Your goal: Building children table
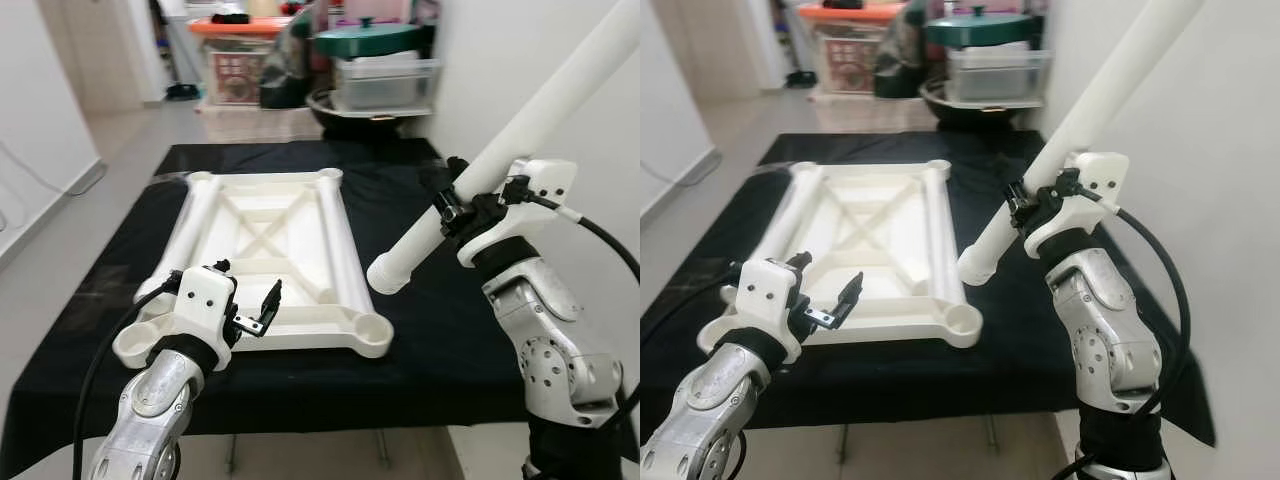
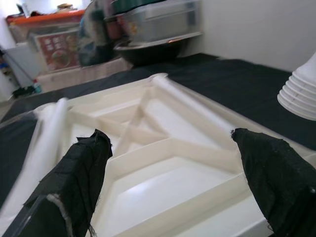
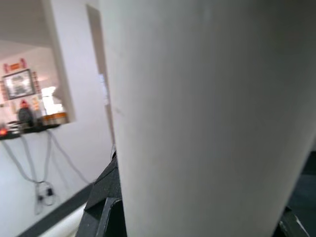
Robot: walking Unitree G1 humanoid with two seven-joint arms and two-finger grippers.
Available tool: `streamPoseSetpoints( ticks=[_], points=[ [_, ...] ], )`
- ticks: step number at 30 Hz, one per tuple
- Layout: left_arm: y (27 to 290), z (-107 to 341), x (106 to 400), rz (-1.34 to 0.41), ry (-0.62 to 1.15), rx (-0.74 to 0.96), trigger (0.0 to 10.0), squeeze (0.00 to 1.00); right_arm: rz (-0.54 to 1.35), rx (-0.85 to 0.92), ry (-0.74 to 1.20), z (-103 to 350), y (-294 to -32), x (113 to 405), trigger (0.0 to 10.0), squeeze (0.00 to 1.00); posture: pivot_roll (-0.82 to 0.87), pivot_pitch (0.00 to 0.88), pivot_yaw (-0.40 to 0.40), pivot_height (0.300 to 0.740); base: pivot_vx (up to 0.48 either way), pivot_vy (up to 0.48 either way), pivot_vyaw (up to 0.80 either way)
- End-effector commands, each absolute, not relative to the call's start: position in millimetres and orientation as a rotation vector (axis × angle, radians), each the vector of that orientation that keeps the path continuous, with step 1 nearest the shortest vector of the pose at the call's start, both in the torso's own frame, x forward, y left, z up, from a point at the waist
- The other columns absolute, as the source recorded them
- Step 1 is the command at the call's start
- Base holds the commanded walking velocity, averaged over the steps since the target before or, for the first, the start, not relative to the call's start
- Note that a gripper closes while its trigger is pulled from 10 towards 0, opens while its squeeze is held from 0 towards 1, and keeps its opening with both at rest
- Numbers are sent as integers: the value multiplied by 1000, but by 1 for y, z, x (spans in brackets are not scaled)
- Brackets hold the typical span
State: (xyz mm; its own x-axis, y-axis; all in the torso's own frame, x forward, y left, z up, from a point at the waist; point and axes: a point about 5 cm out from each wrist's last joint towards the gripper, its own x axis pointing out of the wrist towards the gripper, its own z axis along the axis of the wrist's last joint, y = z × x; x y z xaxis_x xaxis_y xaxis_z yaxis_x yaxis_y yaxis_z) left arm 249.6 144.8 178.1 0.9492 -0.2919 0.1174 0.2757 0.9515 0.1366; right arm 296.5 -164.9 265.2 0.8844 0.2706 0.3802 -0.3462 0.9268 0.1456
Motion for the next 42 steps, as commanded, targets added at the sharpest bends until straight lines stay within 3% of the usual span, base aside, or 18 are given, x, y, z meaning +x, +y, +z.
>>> streamPoseSetpoints(
  ticks=[1,13,28,33,36,42],
  points=[
    [147,177,253,-291,-129,129,10000,0,335,226,-365,265,-161,297,10000,0,20,0,-38,740,0,480,0],
    [147,179,254,-281,-151,130,10000,0,324,162,-352,264,-161,303,10000,0,22,0,-44,740,0,104,-98],
    [147,177,254,-280,-148,129,10000,0,197,-15,-343,276,-213,318,10000,0,17,0,-52,740,0,0,-451],
    [146,176,256,-281,-148,127,10000,0,293,-106,-269,269,-220,321,10000,0,17,0,-55,740,0,0,0],
    [145,176,255,-285,-149,128,10000,0,420,-274,-195,263,-225,323,10000,0,19,0,-58,740,0,0,0],
    [147,175,255,-286,-147,132,10000,0,527,-271,-170,270,-224,324,10000,0,20,0,-61,740,0,0,0]
  ],
)
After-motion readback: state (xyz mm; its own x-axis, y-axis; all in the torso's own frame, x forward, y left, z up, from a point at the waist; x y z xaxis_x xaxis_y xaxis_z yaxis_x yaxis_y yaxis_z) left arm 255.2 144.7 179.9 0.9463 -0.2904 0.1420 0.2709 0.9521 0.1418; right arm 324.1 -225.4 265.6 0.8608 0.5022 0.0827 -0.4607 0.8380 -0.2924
